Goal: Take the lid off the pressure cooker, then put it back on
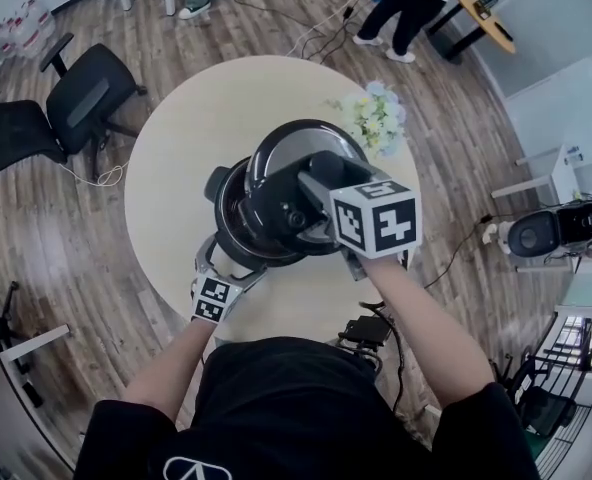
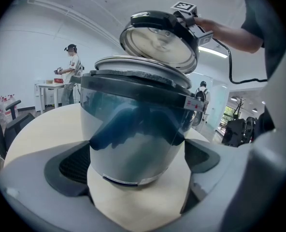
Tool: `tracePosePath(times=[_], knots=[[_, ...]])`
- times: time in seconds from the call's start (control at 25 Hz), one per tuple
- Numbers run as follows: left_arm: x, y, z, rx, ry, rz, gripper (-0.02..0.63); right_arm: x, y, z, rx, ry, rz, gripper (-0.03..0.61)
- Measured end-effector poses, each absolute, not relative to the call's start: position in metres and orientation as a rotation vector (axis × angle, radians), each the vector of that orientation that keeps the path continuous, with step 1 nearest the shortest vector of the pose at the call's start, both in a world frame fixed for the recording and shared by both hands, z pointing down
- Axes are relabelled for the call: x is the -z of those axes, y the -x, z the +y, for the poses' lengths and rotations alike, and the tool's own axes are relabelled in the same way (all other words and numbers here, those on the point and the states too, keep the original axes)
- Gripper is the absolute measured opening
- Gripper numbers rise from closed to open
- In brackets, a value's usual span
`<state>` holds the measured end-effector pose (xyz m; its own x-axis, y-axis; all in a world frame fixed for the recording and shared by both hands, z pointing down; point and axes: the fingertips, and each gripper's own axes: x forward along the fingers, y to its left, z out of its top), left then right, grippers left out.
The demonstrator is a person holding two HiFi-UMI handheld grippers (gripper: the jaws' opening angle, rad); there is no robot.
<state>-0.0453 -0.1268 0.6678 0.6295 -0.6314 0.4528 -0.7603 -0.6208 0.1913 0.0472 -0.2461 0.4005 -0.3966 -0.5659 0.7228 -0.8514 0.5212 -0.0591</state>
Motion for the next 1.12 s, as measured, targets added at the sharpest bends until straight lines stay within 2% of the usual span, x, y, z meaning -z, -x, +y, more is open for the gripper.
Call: tracePosePath(times=[0.28, 0.52, 0.84, 1.12], knots=[[-0.659, 0.045, -0.127, -0.494, -2.487, -1.108, 0.588, -0.374, -0.136, -0.215, -0.594, -1.277, -2.087, 0.287], [-0.659, 0.045, -0.127, -0.494, -2.486, -1.109, 0.589, -0.397, -0.217, -0.171, -0.641, -1.415, -1.960, 0.287], [-0.658, 0.045, -0.128, -0.493, -2.484, -1.114, 0.588, -0.474, -0.297, -0.108, -0.709, -1.516, -1.762, 0.287], [-0.660, 0.044, -0.129, -0.502, -2.482, -1.110, 0.589, -0.583, -0.291, -0.086, -0.830, -1.413, -1.702, 0.287]])
